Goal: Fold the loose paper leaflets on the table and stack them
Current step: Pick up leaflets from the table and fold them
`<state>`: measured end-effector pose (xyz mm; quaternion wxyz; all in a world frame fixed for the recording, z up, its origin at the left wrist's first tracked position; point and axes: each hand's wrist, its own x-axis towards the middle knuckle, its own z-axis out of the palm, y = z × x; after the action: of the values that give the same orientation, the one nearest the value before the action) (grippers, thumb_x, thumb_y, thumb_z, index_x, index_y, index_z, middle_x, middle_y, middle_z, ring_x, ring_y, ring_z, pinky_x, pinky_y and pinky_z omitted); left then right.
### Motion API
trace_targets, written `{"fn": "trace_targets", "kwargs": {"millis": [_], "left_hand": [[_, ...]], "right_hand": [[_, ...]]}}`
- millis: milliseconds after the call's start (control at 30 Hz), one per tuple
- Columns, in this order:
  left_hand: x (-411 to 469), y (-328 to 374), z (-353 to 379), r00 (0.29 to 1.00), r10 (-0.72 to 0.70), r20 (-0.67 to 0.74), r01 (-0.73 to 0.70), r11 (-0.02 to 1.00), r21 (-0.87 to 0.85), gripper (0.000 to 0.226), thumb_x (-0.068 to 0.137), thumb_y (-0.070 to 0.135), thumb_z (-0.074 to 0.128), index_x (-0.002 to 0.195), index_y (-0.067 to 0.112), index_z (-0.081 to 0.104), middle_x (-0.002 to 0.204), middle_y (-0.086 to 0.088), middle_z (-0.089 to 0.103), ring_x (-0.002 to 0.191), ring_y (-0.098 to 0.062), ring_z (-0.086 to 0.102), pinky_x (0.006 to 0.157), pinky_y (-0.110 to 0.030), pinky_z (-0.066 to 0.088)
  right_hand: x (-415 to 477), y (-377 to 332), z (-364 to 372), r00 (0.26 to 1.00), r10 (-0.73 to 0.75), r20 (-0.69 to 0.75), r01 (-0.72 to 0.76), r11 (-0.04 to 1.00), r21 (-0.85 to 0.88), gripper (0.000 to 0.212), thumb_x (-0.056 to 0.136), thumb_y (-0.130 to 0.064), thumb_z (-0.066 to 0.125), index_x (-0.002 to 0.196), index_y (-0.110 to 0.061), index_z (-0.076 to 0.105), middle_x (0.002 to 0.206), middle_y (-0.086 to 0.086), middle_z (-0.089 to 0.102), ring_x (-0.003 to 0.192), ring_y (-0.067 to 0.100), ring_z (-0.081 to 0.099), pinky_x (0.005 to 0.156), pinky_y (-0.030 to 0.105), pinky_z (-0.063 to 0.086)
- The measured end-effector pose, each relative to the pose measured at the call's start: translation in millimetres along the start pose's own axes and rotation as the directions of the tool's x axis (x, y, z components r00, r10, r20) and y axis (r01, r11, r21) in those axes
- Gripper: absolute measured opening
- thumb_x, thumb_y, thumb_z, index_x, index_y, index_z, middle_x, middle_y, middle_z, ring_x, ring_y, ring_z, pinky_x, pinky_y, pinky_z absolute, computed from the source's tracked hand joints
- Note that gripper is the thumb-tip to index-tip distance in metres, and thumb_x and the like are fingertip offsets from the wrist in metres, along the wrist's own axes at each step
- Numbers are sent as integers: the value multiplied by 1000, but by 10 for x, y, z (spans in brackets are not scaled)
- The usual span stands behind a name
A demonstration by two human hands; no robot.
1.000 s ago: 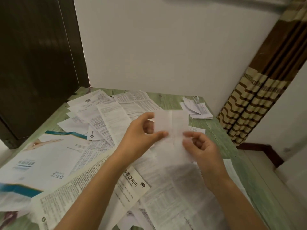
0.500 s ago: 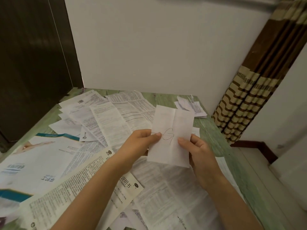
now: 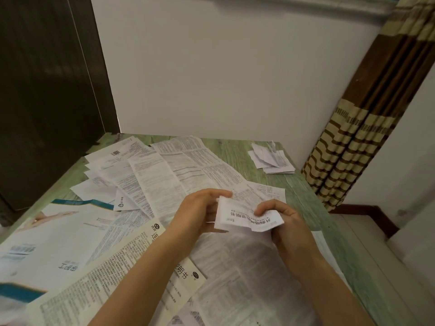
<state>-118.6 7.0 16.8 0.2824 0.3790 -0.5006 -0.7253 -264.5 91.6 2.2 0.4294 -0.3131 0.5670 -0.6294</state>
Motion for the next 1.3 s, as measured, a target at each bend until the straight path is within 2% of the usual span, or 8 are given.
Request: {"fn": "trace_targets", "kwargs": {"millis": [133,233,400,567,767,900,1034,1301], "left_hand": [[23,-17,-12,993,-103,54,106,992,-66,39,97,41,43,100,7,63,80,-15,72,72,-24,70,58,-32,56],[-4,-58,26,1000,1,4,-1,999,52,21,90,22,60,95,2,67,76,-11,73,63,-15,69,53,-23,55],[24,-116,4,982,148,-118,-130,980,151,15,88,18,64,85,4,66,75,-16,70,61,-16,66,53,-20,51],[28,-109,12,971,240,-26,-223,932,285,14,87,22,65,75,15,66,67,-10,69,59,-17,66,56,-24,51],[-17,-125,63,960,236,152,-274,905,325,16,84,26,67,77,12,68,57,-1,63,52,-8,58,49,-17,41],[21,-158,43,945,301,131,-328,871,366,19,87,24,66,82,5,69,80,-29,65,72,-40,64,63,-37,45],[13,-166,53,890,454,48,-419,770,480,27,91,22,60,73,2,62,58,-4,54,57,-13,50,58,-29,40],[33,-82,-24,814,573,-99,-444,723,530,22,92,24,57,77,10,66,76,-14,68,73,-30,64,70,-45,52]], "right_hand": [[-18,31,2,994,-105,24,107,981,-162,54,83,18,45,48,-18,65,86,2,73,87,19,69,65,27,57],[-38,26,-2,987,-138,76,151,971,-188,49,85,16,48,55,-16,70,78,0,72,76,15,70,58,22,55],[-20,49,-51,984,-129,126,150,973,-176,29,67,2,51,71,-15,75,96,5,71,92,23,67,67,26,51],[-29,-1,-41,980,-173,95,185,972,-144,30,77,-26,51,92,-5,67,83,4,71,74,14,65,61,22,52],[-102,27,62,973,-210,95,231,892,-389,29,79,-32,68,78,-3,66,73,10,69,67,24,67,60,29,53],[-127,15,75,970,-226,93,244,881,-404,17,85,-15,67,72,-4,67,66,8,67,61,18,65,54,23,51],[-121,14,86,969,-230,94,247,839,-486,22,88,-7,59,67,-11,66,59,-2,62,56,8,59,51,18,47],[-96,38,3,970,-243,25,224,844,-488,20,86,0,56,68,-2,63,60,-2,64,50,1,53,47,14,42]]}}
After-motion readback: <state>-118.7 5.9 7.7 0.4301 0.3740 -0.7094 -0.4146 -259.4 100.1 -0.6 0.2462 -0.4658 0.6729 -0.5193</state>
